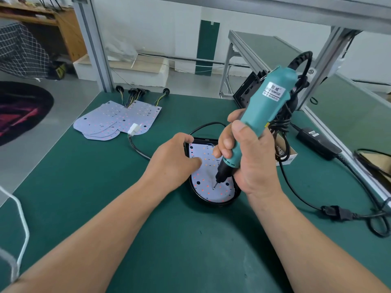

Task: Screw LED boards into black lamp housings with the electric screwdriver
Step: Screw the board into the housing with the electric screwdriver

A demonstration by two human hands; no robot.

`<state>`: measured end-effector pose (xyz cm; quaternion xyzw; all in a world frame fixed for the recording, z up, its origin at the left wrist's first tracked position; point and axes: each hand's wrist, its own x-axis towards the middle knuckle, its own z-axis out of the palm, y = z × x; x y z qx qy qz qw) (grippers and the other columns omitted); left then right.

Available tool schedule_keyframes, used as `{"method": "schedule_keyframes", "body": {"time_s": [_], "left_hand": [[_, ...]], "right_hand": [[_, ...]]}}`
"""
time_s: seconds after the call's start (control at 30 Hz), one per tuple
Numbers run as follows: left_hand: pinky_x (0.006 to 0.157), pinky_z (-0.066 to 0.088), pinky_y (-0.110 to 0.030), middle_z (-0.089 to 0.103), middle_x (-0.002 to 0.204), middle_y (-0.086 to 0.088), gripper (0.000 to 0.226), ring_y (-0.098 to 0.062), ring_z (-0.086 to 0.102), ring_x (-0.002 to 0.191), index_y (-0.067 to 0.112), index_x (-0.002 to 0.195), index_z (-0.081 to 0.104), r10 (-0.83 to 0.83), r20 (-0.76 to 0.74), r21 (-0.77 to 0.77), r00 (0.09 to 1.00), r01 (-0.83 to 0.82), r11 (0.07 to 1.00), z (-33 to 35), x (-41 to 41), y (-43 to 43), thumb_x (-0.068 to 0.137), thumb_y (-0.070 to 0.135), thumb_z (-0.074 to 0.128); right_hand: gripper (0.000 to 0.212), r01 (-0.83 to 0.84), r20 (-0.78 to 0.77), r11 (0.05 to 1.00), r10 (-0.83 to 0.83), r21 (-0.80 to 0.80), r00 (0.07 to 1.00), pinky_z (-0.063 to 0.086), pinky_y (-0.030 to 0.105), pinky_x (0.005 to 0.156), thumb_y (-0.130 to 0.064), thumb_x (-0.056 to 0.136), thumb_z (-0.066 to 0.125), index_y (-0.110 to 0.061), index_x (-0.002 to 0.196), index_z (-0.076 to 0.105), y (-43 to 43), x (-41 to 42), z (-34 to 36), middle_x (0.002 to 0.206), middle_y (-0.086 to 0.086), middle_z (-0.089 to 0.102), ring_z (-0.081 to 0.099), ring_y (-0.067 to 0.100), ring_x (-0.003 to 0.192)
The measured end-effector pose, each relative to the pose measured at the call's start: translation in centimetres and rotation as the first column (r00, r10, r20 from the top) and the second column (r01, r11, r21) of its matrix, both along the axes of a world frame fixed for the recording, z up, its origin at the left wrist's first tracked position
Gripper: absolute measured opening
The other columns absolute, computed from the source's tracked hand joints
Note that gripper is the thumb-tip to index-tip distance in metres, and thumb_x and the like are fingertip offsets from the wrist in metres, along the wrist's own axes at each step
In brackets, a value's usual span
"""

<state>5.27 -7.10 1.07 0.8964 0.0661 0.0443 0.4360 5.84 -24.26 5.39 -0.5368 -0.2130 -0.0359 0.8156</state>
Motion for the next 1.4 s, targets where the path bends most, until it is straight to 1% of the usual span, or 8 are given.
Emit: {"method": "schedule_keyframes", "body": {"time_s": [0.17,0.27,0.37,0.57,0.7,0.9,1.23,1.4], "left_hand": [[0.051,0.036,-0.028,0.054,0.07,0.01,0.051,-0.006,0.052,0.054,0.036,0.133,0.054,-0.001,0.001,0.002,1.0,0.001,1.0,0.1,0.0,-0.1,0.085,0.032,0.073],[0.05,0.036,-0.027,0.054,0.068,0.011,0.053,0.0,0.051,0.049,0.036,0.134,0.054,-0.006,0.002,-0.002,1.0,0.006,1.0,0.1,0.0,-0.1,0.084,0.033,0.073],[0.05,0.037,-0.027,0.056,0.068,0.01,0.054,0.001,0.052,0.048,0.036,0.134,0.054,-0.016,-0.004,-0.015,1.0,0.016,1.0,0.0,0.2,0.0,0.084,0.035,0.075],[0.04,0.032,-0.015,0.051,0.059,0.013,0.052,0.0,0.051,0.048,0.037,0.13,0.057,-0.006,0.013,-0.053,1.0,0.007,0.999,-0.3,0.3,-0.1,0.082,0.028,0.073],[0.049,0.038,-0.024,0.053,0.05,0.021,0.051,-0.002,0.052,0.049,0.041,0.127,0.056,-0.006,-0.009,-0.058,1.0,0.006,0.998,-0.2,0.4,-0.1,0.08,0.029,0.07],[0.052,0.04,-0.026,0.057,0.055,0.016,0.053,-0.004,0.054,0.05,0.04,0.128,0.057,-0.013,0.004,-0.059,1.0,0.013,0.998,-0.2,0.3,-0.1,0.078,0.029,0.069],[0.051,0.039,-0.025,0.056,0.054,0.022,0.054,-0.003,0.055,0.051,0.041,0.13,0.055,-0.021,0.006,-0.055,1.0,0.022,0.998,-0.3,0.4,-0.1,0.079,0.03,0.069],[0.05,0.04,-0.025,0.056,0.058,0.013,0.053,-0.005,0.053,0.049,0.042,0.128,0.056,-0.023,0.01,-0.053,1.0,0.024,0.998,-0.2,0.2,0.0,0.078,0.035,0.069]], "right_hand": [[0.007,-0.107,0.018,0.993,0.108,-0.039,0.994,0.051,0.035,0.057,-0.022,0.092,0.062,-0.023,0.086,0.058,0.0,0.0,0.2,0.061,0.0,0.043,0.04,0.02,0.05],[0.003,-0.173,0.02,0.983,0.174,-0.055,0.985,0.053,0.037,0.059,-0.018,0.091,0.06,-0.021,0.092,0.06,0.0,0.0,0.0,0.061,0.0,0.045,0.041,0.02,0.05],[0.014,-0.196,0.039,0.977,0.2,-0.088,0.979,0.054,0.04,0.062,-0.017,0.091,0.059,-0.02,0.103,0.065,-0.3,-0.1,-0.1,0.062,0.001,0.048,0.045,0.021,0.052],[0.02,-0.168,0.102,0.986,0.165,0.017,0.981,0.053,0.037,0.062,-0.018,0.098,0.056,-0.016,0.115,0.066,-1.6,0.4,1.0,0.066,0.0,0.049,0.046,0.018,0.053],[0.017,-0.117,0.034,0.989,0.12,-0.087,0.992,0.053,0.038,0.059,-0.023,0.098,0.06,-0.016,0.112,0.066,-3.2,1.0,1.4,0.066,0.002,0.049,0.045,0.02,0.051],[0.014,-0.113,-0.076,0.978,0.101,-0.178,0.992,0.052,0.036,0.056,-0.025,0.093,0.064,-0.016,0.103,0.069,-3.3,1.4,0.8,0.065,0.002,0.049,0.043,0.02,0.051],[0.016,-0.101,-0.018,0.961,0.1,-0.259,0.995,0.052,0.038,0.056,-0.023,0.091,0.064,-0.014,0.105,0.067,-2.9,0.7,0.7,0.064,0.003,0.05,0.043,0.022,0.051],[0.015,-0.09,-0.007,0.972,0.091,-0.218,0.996,0.052,0.037,0.055,-0.022,0.091,0.063,-0.015,0.103,0.068,-3.1,0.8,1.1,0.063,0.003,0.049,0.042,0.022,0.05]]}}
